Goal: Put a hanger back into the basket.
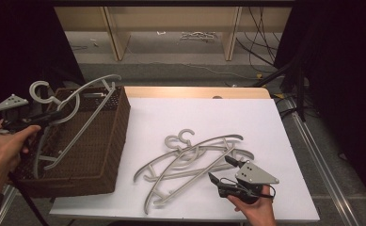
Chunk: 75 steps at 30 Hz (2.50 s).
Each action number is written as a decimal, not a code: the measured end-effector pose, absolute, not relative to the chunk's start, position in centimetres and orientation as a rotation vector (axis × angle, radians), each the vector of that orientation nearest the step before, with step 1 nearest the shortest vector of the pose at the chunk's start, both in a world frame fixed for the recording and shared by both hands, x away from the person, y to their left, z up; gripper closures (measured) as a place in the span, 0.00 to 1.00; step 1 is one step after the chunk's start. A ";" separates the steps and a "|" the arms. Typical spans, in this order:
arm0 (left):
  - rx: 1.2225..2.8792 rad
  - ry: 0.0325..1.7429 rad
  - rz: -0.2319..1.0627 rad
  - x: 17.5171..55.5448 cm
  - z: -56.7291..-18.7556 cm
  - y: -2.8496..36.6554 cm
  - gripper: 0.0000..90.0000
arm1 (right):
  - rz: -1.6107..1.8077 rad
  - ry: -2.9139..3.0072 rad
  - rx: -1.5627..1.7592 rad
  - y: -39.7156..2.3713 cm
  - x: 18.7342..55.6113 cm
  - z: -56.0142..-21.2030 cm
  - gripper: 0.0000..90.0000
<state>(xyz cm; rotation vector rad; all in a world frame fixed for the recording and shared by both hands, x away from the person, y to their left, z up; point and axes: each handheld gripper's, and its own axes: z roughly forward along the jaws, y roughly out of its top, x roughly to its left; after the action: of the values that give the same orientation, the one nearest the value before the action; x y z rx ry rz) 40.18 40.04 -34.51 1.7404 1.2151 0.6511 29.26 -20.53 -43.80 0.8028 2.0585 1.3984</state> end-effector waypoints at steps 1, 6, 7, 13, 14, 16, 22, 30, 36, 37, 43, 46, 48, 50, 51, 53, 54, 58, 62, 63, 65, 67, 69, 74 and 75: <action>1.749 1.217 0.651 40.2 -34.7 40.1 0.89 | 1.393 2.062 0.810 -20.6 29.2 -43.8 0.27; 1.746 1.222 0.639 40.1 -35.5 40.6 0.89 | 1.397 2.055 0.814 -20.6 29.2 -43.8 0.27; 1.745 1.226 0.634 40.0 -35.7 40.7 0.89 | 1.402 2.064 0.811 -20.6 29.3 -43.9 0.27; 1.773 1.221 0.621 40.1 -36.4 41.1 0.89 | 1.386 2.081 0.812 -20.6 29.2 -43.8 0.27; 1.778 1.221 0.618 40.1 -36.5 41.0 0.89 | 1.388 2.077 0.810 -20.5 29.2 -43.8 0.27; 1.800 1.217 0.614 40.2 -36.9 41.0 0.89 | 1.392 2.069 0.806 -20.5 29.2 -43.8 0.27; 1.838 1.238 0.593 40.6 -37.8 40.6 0.89 | 1.391 2.067 0.803 -20.4 29.2 -43.8 0.27; 1.853 1.296 0.558 40.9 -39.9 40.7 0.89 | 1.382 2.086 0.807 -20.5 29.2 -43.8 0.27; 1.925 1.299 0.568 41.5 -40.7 40.1 0.89 | 1.381 2.092 0.803 -20.4 29.2 -43.9 0.27; 1.918 1.311 0.575 41.6 -40.9 39.9 0.88 | 1.380 2.089 0.802 -20.4 29.2 -43.9 0.27; 1.976 1.353 0.588 42.0 -42.0 39.2 0.85 | 1.381 2.088 0.805 -20.5 29.2 -43.9 0.27; 2.013 1.333 0.586 41.8 -41.7 39.5 0.80 | 1.382 2.086 0.801 -20.5 29.2 -43.8 0.28; 1.952 1.363 0.629 41.7 -41.6 39.3 0.72 | 1.377 2.094 0.809 -20.5 29.2 -43.9 0.27; 1.943 1.390 0.640 41.5 -41.2 39.8 0.63 | 1.379 2.091 0.805 -20.4 29.2 -43.9 0.27; 1.922 1.402 0.652 41.4 -41.1 39.8 0.59 | 1.382 2.092 0.802 -20.4 29.2 -43.9 0.28; 1.884 1.423 0.697 41.1 -40.6 39.9 0.50 | 1.374 2.096 0.803 -20.3 29.2 -43.9 0.28; 1.828 1.446 0.738 40.9 -40.4 39.6 0.45 | 1.379 2.094 0.804 -20.3 29.2 -43.9 0.28; 1.838 1.396 0.849 39.8 -38.3 38.4 0.40 | 1.378 2.084 0.802 -20.2 29.3 -44.0 0.28; 1.790 1.313 0.827 38.6 -36.1 36.5 0.38 | 1.382 2.090 0.806 -20.3 29.2 -43.8 0.28; 1.789 1.282 0.824 38.2 -35.6 35.8 0.38 | 1.380 2.091 0.802 -20.3 29.2 -43.9 0.28; 1.776 1.223 0.790 37.6 -35.1 34.3 0.38 | 1.374 2.097 0.812 -20.4 29.2 -43.9 0.28; 1.751 1.168 0.732 37.0 -34.8 32.6 0.37 | 1.376 2.085 0.804 -20.3 29.2 -43.8 0.28; 1.750 1.117 0.685 36.4 -34.8 31.0 0.37 | 1.382 2.070 0.795 -20.3 29.2 -43.8 0.28; 1.748 1.037 0.591 35.7 -35.3 27.7 0.37 | 1.384 2.083 0.804 -20.5 29.0 -43.7 0.28; 1.748 1.025 0.582 35.5 -35.4 27.1 0.37 | 1.383 2.082 0.802 -20.5 29.0 -43.7 0.28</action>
<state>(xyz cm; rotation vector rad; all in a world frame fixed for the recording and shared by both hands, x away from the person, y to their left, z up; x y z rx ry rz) 35.52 27.06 -35.36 1.7484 1.0247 0.5821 29.03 -20.48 -43.68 0.8023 2.0824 1.3833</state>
